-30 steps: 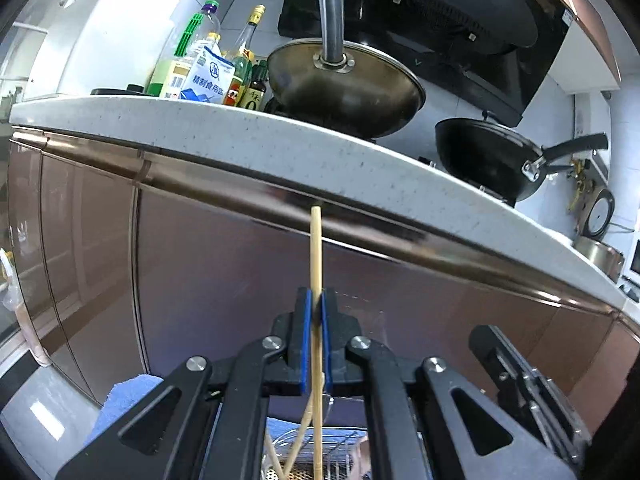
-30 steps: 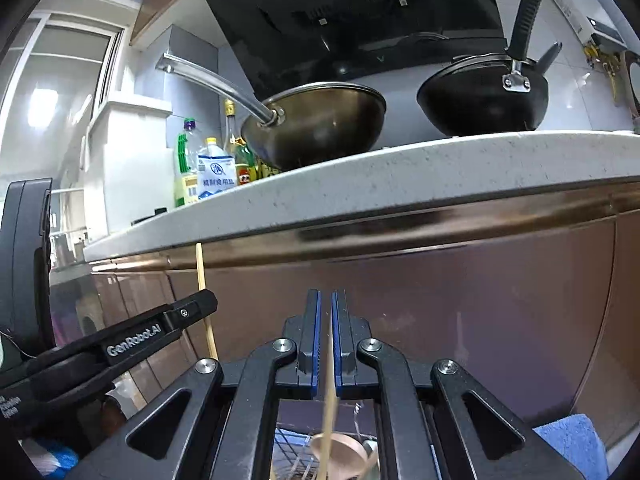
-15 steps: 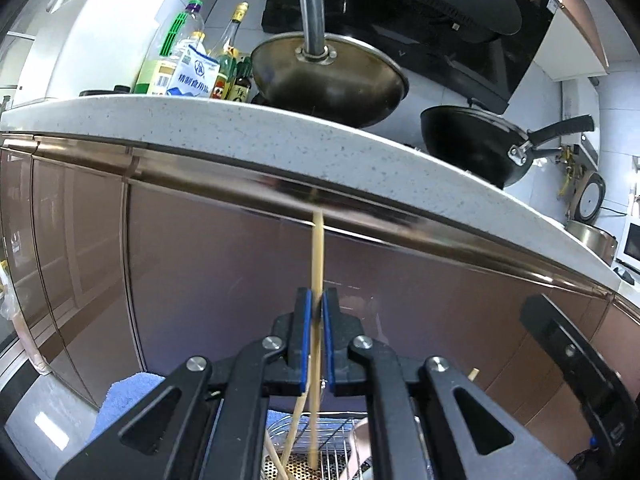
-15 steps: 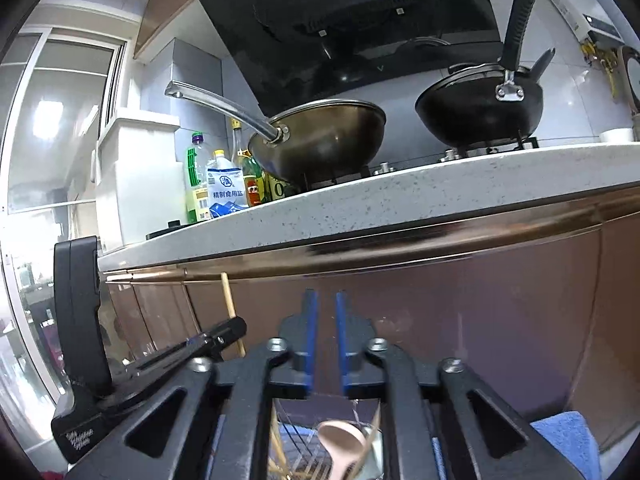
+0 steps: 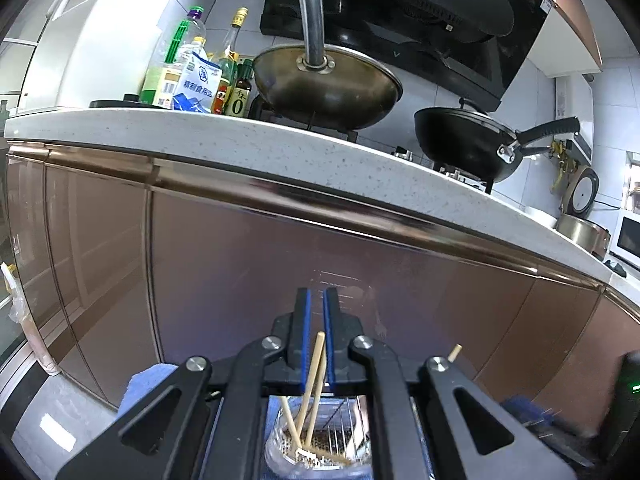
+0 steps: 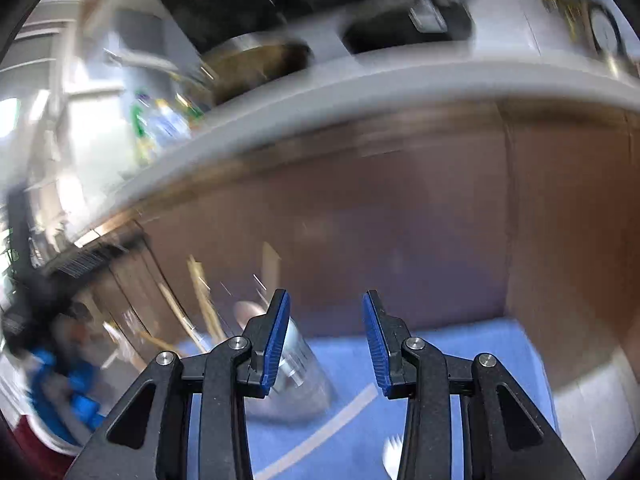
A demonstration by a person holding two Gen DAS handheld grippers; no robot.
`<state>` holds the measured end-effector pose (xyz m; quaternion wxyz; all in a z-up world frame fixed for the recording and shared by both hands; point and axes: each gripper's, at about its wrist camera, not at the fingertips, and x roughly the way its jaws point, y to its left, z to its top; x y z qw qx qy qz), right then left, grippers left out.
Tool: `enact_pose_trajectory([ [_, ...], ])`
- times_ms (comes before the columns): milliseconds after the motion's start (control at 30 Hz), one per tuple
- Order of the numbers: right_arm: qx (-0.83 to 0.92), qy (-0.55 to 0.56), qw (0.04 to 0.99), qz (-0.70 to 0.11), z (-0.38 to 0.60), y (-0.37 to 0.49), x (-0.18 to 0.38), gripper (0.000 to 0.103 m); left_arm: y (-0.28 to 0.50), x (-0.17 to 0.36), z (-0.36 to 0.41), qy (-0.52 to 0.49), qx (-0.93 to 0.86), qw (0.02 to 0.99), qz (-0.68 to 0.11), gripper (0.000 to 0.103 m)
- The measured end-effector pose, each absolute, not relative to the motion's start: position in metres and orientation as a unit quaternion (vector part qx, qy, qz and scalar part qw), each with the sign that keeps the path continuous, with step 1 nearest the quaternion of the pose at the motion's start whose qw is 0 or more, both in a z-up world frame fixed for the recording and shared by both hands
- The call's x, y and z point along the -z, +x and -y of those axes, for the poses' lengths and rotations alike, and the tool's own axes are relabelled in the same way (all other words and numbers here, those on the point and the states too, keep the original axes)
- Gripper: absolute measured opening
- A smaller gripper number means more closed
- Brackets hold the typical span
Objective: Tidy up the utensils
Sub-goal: 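Open the left gripper over the holder while the right gripper grasps a chopstick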
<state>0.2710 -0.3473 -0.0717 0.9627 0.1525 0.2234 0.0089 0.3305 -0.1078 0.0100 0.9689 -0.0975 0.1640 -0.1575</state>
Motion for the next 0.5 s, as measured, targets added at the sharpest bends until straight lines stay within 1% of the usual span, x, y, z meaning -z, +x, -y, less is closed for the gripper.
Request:
enact_pose_trajectory([
  [133,-0.014,0.204,0.92,-0.335,0.36,0.297,0.118,0.038,0.316,-0.013,0.1,-0.089,0.157,0.969,-0.168,0.006],
  [233,-0.014,0.22,0.897,-0.384,0.36,0.312,0.142,0.038,0.304,-0.013,0.09,-0.081,0.155,0.969,-0.175,0.006],
  [500,0.02,0.22,0.864,-0.453,0.347,0.351,0.173,0.036,0.288,-0.002,0.058,-0.078,0.146,0.967,-0.196,0.007],
])
